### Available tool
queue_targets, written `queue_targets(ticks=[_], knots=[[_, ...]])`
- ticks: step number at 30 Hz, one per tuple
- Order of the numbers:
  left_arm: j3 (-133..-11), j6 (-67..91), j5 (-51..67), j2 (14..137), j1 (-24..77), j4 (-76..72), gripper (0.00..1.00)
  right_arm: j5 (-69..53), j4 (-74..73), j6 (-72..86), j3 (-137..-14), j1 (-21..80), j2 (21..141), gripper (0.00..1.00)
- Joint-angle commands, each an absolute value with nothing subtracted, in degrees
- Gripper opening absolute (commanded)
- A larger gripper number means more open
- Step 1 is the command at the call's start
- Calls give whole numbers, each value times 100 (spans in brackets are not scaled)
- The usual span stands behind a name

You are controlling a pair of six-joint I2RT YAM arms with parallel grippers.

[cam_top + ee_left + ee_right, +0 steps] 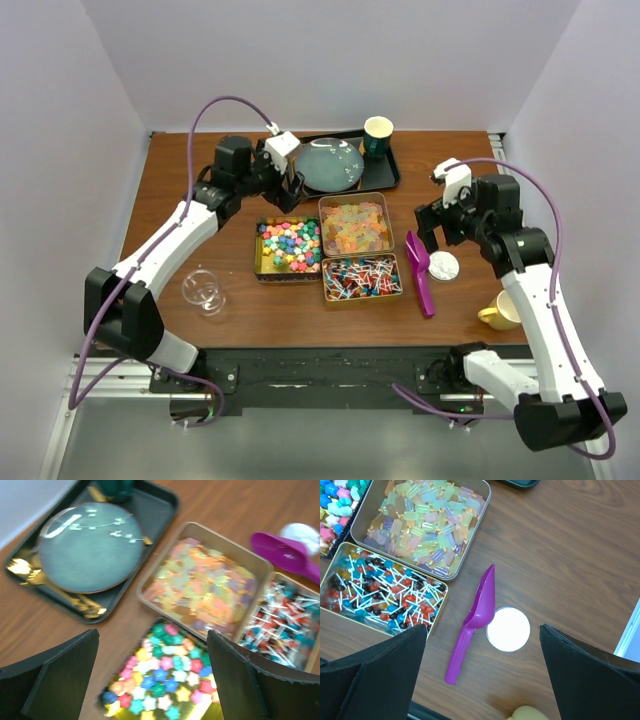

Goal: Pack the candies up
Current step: Pick up the spatula from the center of the board.

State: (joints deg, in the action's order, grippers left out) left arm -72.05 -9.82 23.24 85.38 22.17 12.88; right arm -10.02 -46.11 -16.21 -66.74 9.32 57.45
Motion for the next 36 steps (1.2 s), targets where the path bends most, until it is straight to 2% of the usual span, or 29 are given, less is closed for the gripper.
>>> queue_targets(ticks=[1, 4, 7, 10, 14, 17, 20, 22, 27, 29, 36], knots=[[-6856, -554, 3602, 8280, 2346, 1055, 93, -809, -5413, -1566, -7180, 932, 5993, 99], [-6680, -581, 3770, 8279, 2460, 1011, 85, -747, -5580, -1214, -7312, 932, 6248, 99], [-6898, -404, 3955, 8612, 2723, 835, 83, -538, -5442, -994, -7269, 932, 6328, 98], [-7373, -886, 3683, 9146, 3207, 712, 81, 113, -5055, -608, -7075, 844, 6276, 99], [-8050, -1887, 3858, 10097, 3472, 380, 70, -166, -5115, -212, -7312, 502, 6381, 99], [-8225, -1907, 4209, 10712, 3489, -806, 69, -115, -5352, -184, -7505, 396, 6512, 99], [-9188, -1768, 4026, 11433, 3621, -652, 68, -113, -5423, -351, -7392, 369, 6636, 96], [-9465, -1382, 3552, 11601, 3630, -615, 68, -254, -5205, -536, -7164, 378, 6732, 89], [-8764, -888, 2561, 10882, 3568, -870, 72, -545, -4607, -799, -6559, 404, 7066, 84], [-8308, -757, 2321, 10399, 3560, -1045, 77, -606, -4334, -913, -6355, 439, 7172, 82], [-8016, -616, 2048, 9625, 3411, -721, 78, -448, -4728, -791, -5521, 1151, 6795, 78]])
